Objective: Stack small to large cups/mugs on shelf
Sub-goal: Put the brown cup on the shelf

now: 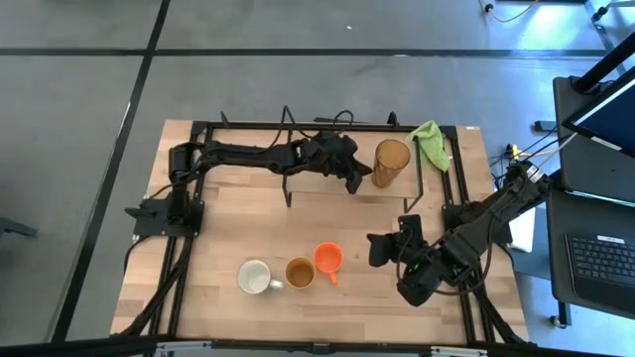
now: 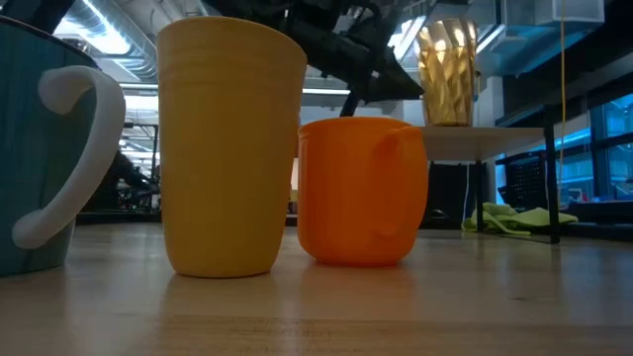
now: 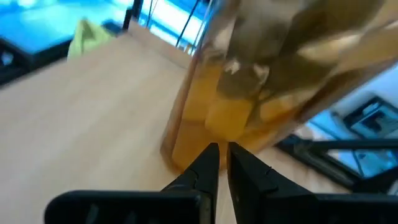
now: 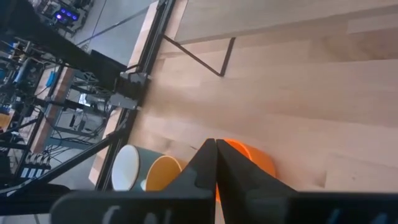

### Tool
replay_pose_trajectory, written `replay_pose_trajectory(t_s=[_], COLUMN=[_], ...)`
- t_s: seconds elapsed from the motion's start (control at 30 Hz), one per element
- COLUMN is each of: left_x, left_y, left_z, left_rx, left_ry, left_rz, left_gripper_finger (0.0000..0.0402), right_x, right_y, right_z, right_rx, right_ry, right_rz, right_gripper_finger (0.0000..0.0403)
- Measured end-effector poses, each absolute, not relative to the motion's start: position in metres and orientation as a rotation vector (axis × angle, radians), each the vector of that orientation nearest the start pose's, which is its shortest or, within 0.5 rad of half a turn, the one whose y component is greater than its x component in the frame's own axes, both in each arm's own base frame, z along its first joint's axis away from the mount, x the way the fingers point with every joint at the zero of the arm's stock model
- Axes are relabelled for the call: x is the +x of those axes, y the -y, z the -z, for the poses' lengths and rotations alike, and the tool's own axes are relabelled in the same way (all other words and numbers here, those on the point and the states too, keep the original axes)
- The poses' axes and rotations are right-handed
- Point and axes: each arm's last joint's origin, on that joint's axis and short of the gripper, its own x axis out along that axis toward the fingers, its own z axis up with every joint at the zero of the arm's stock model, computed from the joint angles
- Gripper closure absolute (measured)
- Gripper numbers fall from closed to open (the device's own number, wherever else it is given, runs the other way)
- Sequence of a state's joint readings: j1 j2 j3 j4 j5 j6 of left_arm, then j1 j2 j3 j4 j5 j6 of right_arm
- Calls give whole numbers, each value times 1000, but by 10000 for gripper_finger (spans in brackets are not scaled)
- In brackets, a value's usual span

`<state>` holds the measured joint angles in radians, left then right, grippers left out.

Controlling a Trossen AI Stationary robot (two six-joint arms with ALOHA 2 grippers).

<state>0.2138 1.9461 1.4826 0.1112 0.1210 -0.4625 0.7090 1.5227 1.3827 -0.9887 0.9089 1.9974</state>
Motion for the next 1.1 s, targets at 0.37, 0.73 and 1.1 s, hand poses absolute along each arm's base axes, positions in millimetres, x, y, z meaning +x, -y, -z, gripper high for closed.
replay_pose_trajectory(t_s=[0.37,0.73,1.1], left_x=[451,426,399], left_y=[-95,-88,-12], left_z=[-246,-263,-303], left_rx=[-531,-343,-81], left_ry=[-344,-522,-608], left_rz=[-117,-118,43], left_gripper_finger=[374,374,374], right_x=[237,218,201], right_y=[-173,-149,-129], right_z=[-314,-306,-302], right_rx=[1056,848,830], right_ry=[-284,-426,-377], right_rz=[787,995,1113], right_gripper_finger=[394,399,401])
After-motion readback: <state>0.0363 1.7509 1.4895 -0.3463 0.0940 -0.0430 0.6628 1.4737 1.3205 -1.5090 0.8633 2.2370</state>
